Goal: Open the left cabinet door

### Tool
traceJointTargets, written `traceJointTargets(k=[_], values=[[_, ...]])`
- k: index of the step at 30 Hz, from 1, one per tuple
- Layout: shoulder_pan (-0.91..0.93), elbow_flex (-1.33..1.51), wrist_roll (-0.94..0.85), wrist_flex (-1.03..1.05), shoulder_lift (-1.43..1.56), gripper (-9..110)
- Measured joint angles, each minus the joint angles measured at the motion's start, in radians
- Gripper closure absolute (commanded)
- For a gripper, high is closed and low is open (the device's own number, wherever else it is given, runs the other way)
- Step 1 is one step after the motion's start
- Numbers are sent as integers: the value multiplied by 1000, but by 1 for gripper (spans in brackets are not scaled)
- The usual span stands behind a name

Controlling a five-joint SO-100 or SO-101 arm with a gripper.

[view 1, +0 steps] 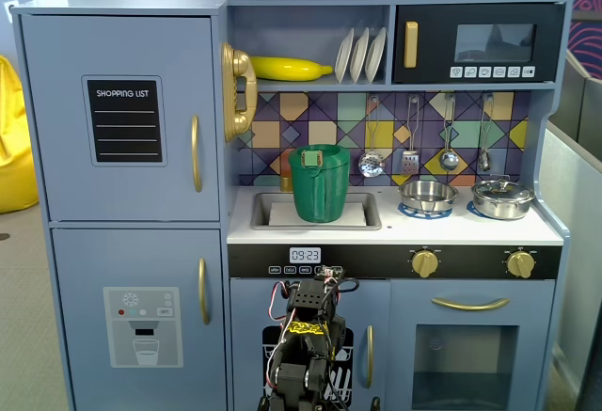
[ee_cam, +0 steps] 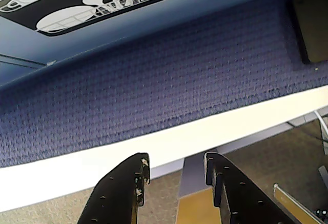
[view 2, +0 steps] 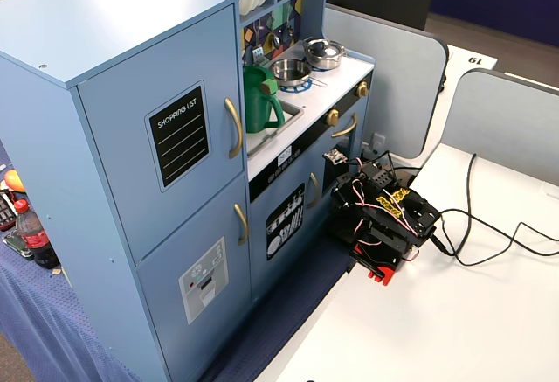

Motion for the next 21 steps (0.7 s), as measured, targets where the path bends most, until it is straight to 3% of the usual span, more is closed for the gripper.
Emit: traceJointTargets(k=[14, 21], values=[[-72, -2, 63, -11, 0, 101], [-302, -156, 61, -282, -101, 101]])
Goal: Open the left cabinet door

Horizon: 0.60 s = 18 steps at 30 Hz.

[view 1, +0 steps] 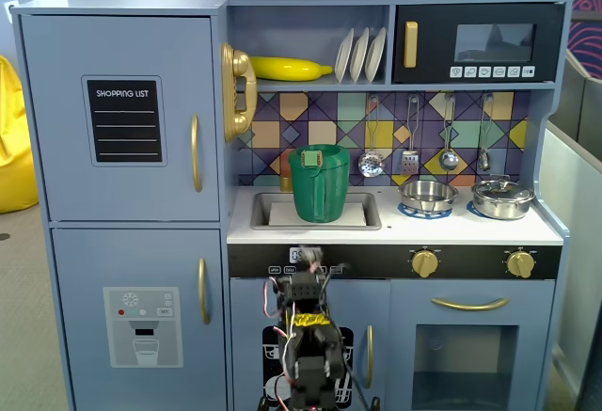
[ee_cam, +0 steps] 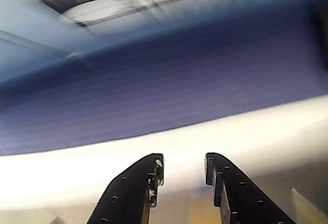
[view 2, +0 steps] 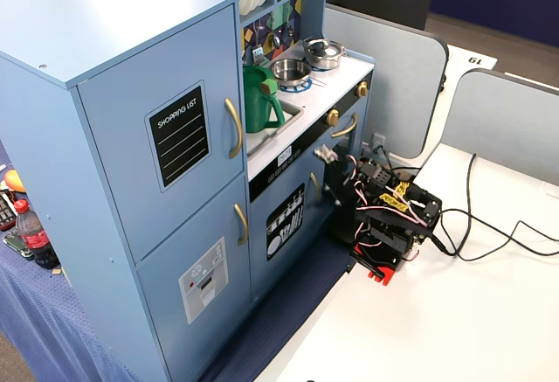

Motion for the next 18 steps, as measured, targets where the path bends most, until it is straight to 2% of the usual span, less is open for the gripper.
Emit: traceJointTargets(k=[4, 9, 18], values=[[-130, -242, -98, -167, -107, 100], [-184, -528, -155, -255, -229, 91], [-336, -707, -187, -572, -299, 83]])
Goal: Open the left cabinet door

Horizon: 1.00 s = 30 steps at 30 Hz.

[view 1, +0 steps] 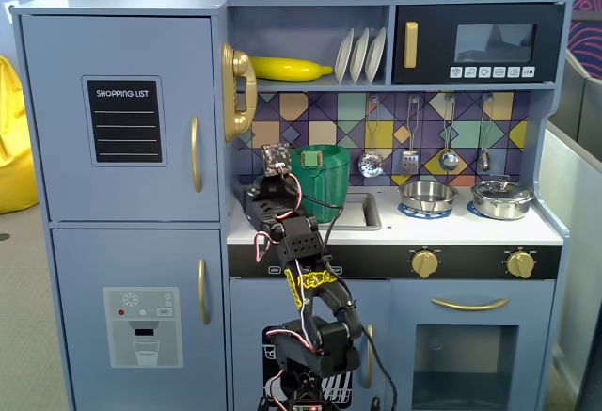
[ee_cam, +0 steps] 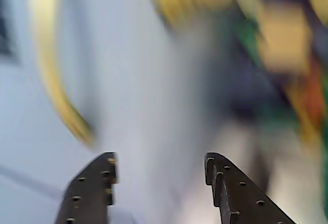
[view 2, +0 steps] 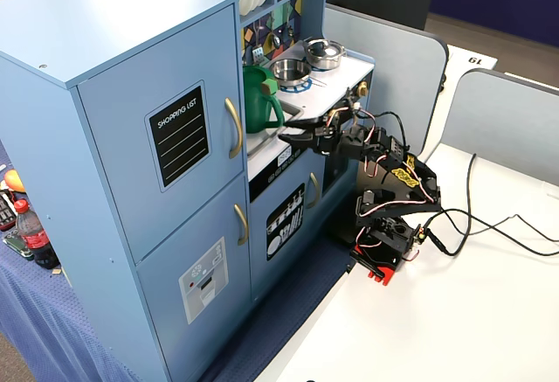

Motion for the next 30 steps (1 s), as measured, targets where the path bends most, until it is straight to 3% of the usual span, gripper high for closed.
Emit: traceJointTargets(k=[11, 30], values=[[-178, -144, -97, -221, -221, 82], [-232, -179, -63, -479, -514, 84]])
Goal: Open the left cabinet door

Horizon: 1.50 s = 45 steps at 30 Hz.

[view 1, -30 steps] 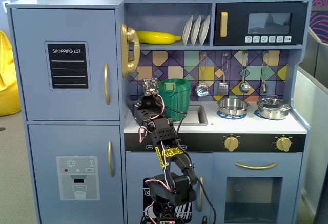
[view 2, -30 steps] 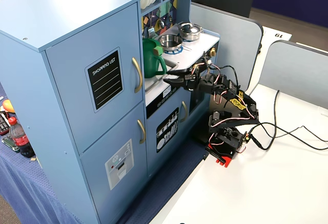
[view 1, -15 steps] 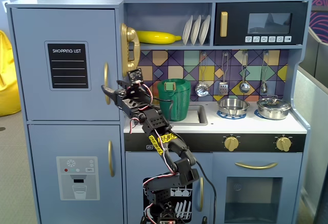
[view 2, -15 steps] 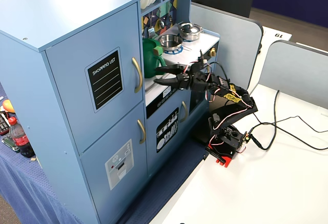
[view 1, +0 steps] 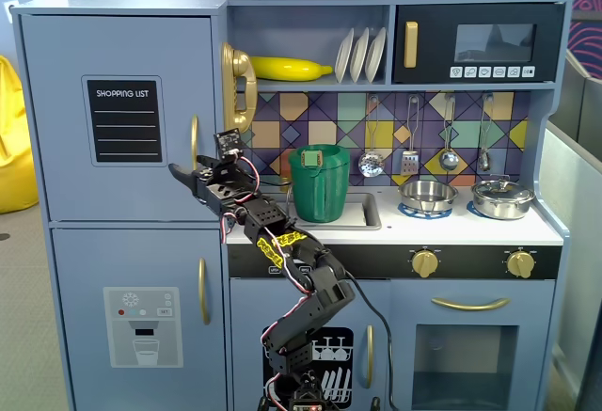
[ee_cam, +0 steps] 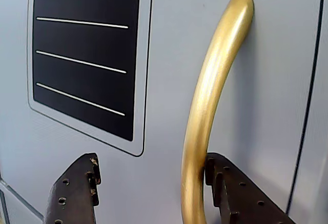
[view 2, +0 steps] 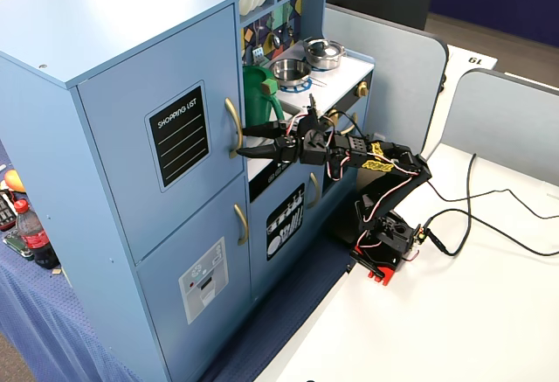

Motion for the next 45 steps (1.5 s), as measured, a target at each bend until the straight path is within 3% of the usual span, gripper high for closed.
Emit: traceJointTargets(k=[16, 23, 30, 36, 45], values=[[-287, 18, -103, 5, 120, 86], [-212, 77, -74, 212, 396, 86], [91, 100, 71, 443, 575, 87], [186, 150, 87, 331, 449, 88], [6, 150, -12, 104, 161, 89]])
